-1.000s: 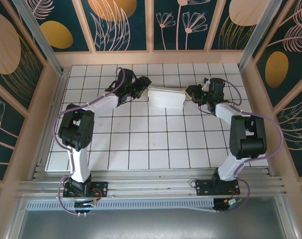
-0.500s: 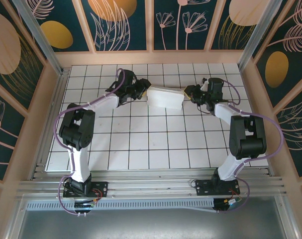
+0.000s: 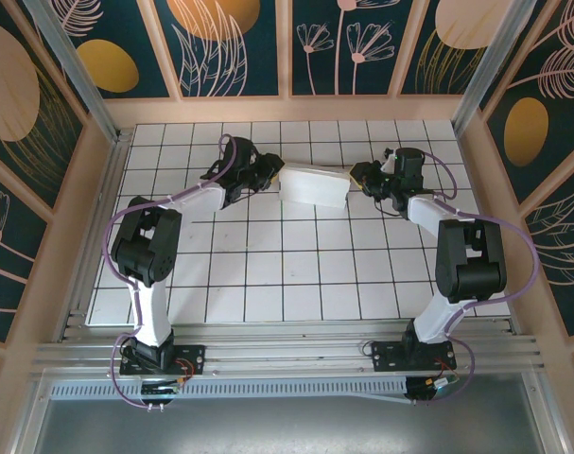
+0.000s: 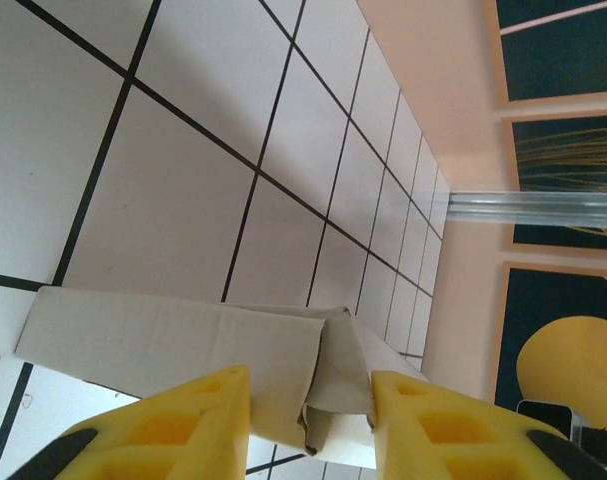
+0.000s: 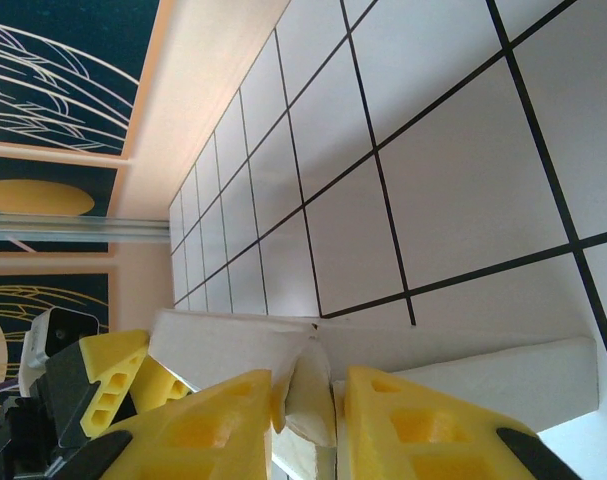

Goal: Fold the paper box

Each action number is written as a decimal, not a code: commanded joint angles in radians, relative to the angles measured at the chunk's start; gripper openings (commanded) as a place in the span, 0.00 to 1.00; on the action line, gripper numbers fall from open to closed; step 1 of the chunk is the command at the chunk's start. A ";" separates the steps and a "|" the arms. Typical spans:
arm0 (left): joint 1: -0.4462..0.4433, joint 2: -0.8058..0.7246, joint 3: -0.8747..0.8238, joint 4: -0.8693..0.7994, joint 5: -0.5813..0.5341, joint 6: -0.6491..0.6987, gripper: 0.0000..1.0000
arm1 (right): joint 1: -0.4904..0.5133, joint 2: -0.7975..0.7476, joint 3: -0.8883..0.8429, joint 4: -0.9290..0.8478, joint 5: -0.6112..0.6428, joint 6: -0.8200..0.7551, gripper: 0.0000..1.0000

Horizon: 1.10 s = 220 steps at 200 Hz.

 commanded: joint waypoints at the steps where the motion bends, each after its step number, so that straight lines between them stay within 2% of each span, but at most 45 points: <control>1: 0.013 -0.008 -0.058 -0.020 -0.017 -0.057 0.28 | 0.025 0.016 -0.032 -0.166 0.043 -0.024 0.25; 39: 0.012 -0.033 -0.157 0.068 0.000 -0.113 0.19 | 0.025 0.017 -0.035 -0.166 0.043 -0.023 0.25; 64: 0.012 -0.049 -0.186 0.078 0.000 -0.099 0.15 | 0.026 0.019 -0.034 -0.170 0.040 -0.024 0.25; 99: 0.012 -0.064 -0.190 0.057 -0.010 -0.052 0.16 | 0.032 -0.001 -0.047 -0.166 0.034 -0.048 0.26; 130: 0.012 -0.068 -0.176 0.011 -0.045 0.002 0.16 | 0.020 -0.049 -0.047 -0.195 0.013 -0.084 0.32; 169: 0.012 -0.048 -0.172 -0.004 -0.052 0.028 0.14 | 0.005 -0.079 -0.033 -0.205 -0.042 -0.032 0.38; 198: 0.012 -0.040 -0.159 0.007 -0.040 0.022 0.11 | 0.012 -0.094 -0.051 -0.183 -0.054 0.034 0.36; 220: 0.012 -0.037 -0.155 0.023 -0.034 0.008 0.07 | 0.027 -0.106 -0.095 -0.114 -0.072 0.103 0.23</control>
